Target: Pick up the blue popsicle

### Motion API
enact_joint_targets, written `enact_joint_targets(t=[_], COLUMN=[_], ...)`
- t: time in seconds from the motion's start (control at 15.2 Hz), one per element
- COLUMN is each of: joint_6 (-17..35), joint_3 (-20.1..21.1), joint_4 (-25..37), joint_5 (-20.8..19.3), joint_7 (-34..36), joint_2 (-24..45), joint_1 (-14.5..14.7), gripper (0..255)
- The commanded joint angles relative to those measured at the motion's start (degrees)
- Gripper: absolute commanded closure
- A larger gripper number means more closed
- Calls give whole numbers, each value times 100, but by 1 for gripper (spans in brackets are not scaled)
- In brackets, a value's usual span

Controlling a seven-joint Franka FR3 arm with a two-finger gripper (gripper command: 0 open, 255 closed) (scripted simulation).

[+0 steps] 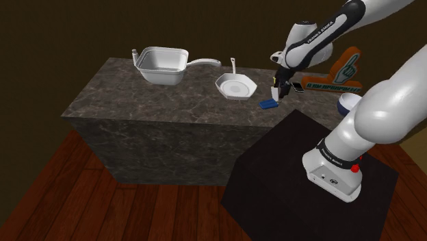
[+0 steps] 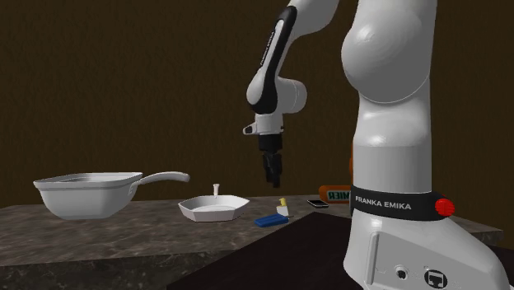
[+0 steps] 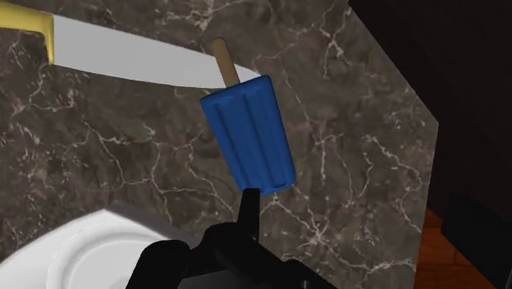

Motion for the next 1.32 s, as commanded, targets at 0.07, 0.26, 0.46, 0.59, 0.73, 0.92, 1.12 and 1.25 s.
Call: enact_joint_targets(t=[0.07, 0.26, 0.46, 0.59, 0.73, 0.92, 1.12, 1.25], joint_6=[717, 1195, 1465, 1608, 1748, 1989, 1997, 1999], joint_3=[-71, 441, 974, 1125, 1270, 1508, 1515, 1515], joint_4=[275, 674, 1021, 1069, 1124, 1233, 1228, 1225], joint_5=[846, 1831, 2143, 2251, 2344, 2475, 2472, 2472], joint_7=[-1273, -2563, -3204, -3276, -3338, -3425, -3425, -3425], joint_2=[1005, 1913, 2493, 2682, 2870, 3208, 3210, 3209], joint_1=[75, -341, -875, -1000, -1122, -1328, -1335, -1335], gripper=[0, 0, 0, 0, 0, 0, 255, 255])
